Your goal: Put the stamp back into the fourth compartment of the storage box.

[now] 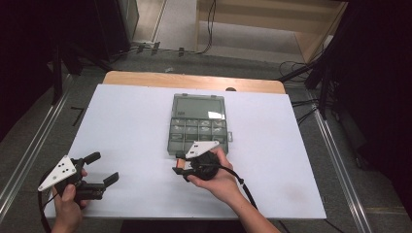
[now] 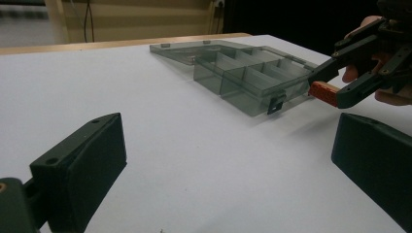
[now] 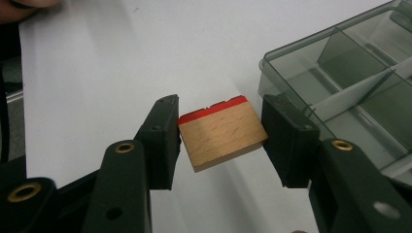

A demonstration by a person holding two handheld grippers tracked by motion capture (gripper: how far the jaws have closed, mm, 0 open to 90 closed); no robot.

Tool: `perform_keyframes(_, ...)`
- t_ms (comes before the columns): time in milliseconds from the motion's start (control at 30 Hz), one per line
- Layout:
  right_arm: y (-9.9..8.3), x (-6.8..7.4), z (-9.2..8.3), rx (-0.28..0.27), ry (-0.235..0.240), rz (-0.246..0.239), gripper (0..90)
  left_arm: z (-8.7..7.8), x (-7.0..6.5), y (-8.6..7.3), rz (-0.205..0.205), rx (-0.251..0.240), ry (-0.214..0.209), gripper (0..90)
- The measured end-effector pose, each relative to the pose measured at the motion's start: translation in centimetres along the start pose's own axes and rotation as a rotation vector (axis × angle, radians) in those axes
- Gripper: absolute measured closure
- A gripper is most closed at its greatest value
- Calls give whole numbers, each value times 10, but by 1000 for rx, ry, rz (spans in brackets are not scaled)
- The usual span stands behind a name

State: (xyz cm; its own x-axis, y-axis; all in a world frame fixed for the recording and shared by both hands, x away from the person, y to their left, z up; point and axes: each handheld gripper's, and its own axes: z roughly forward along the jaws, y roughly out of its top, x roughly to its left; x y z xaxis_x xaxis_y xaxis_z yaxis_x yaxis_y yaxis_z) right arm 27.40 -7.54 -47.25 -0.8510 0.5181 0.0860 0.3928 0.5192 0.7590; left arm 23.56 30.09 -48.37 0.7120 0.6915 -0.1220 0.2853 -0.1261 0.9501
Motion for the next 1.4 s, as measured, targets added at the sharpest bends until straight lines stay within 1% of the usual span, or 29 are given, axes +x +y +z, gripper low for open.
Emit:
perform_keyframes(100,1,-2,-2,-5,-1,-3,487,0,0,0,0,-1,0,0)
perform_keyframes(367,2,-5,-6,-9,-3,15,487,0,0,0,-1,-1,0,0)
perform_keyframes(433,3,-7,-8,-12,-5,10,487,0,0,0,-3,-2,-1,0)
perform_keyframes(500,3,-8,-10,-13,-3,18,487,0,0,0,-3,-1,-1,0)
perform_keyframes(733,4,-12,-13,-17,-7,14,487,1,-2,0,1,-1,-7,0)
perform_keyframes(933,6,-13,-15,-28,7,19,487,1,-2,1,0,-4,-5,0)
perform_keyframes(1067,6,-15,-16,-25,-6,15,487,0,-3,1,1,-5,-5,0)
perform_keyframes(1200,6,-18,-19,-30,-3,30,487,0,-3,1,6,-2,-5,0)
perform_keyframes(1400,5,-23,-24,-43,-10,35,487,0,-3,1,5,-2,-7,0)
